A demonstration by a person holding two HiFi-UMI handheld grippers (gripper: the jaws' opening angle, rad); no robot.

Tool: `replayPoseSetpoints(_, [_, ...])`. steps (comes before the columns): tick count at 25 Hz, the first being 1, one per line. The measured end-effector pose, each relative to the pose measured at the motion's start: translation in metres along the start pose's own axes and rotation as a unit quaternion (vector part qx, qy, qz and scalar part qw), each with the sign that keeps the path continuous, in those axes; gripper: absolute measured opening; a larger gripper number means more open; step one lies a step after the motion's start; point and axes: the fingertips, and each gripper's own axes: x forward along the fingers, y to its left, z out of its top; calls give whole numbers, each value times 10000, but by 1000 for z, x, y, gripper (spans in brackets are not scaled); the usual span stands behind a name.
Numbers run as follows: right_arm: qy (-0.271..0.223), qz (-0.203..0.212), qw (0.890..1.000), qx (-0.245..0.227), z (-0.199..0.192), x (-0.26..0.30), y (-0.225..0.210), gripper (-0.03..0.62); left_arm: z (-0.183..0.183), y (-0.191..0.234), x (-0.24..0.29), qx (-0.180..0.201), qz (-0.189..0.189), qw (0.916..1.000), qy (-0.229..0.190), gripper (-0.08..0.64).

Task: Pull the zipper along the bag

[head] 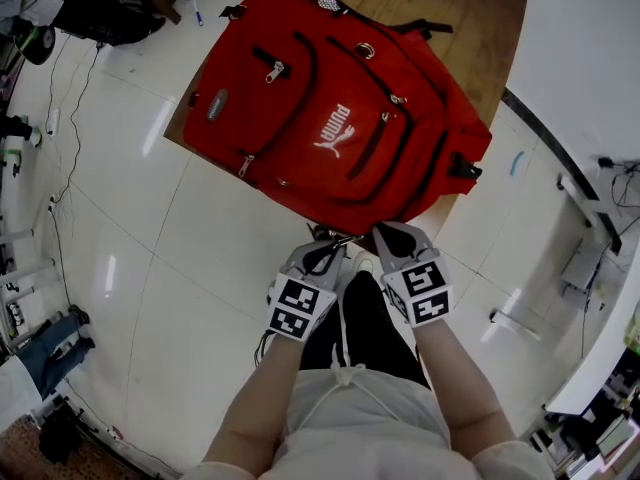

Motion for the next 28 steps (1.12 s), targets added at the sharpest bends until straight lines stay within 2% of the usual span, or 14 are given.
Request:
replayPoseSetpoints(7, [135,-27,9999,-17,-3,0,-1,6,-3,24,-14,162,256,9994,160,15])
replayPoseSetpoints(13, [331,-145,9993,42,-3,1,-3,6,-3,55,-26,62,515,9986,124,16])
replayPoseSetpoints(16, [413,-197,9989,63,-4,1,-3,6,0,67,-32,-55,532,9986,38,17])
replayPoseSetpoints(21, [542,-324,9980,33,-4,2,-5,6,4,90,-41,-30,600,9982,24,16])
replayPoseSetpoints(24, [783,-336,9963,80,-5,4,-5,6,6,101,-44,-43,576,9983,25,16])
replayPoseSetpoints(28, [1187,-244,9924,210,-6,6,-6,6,6,107,-45,123,467,9988,113,17])
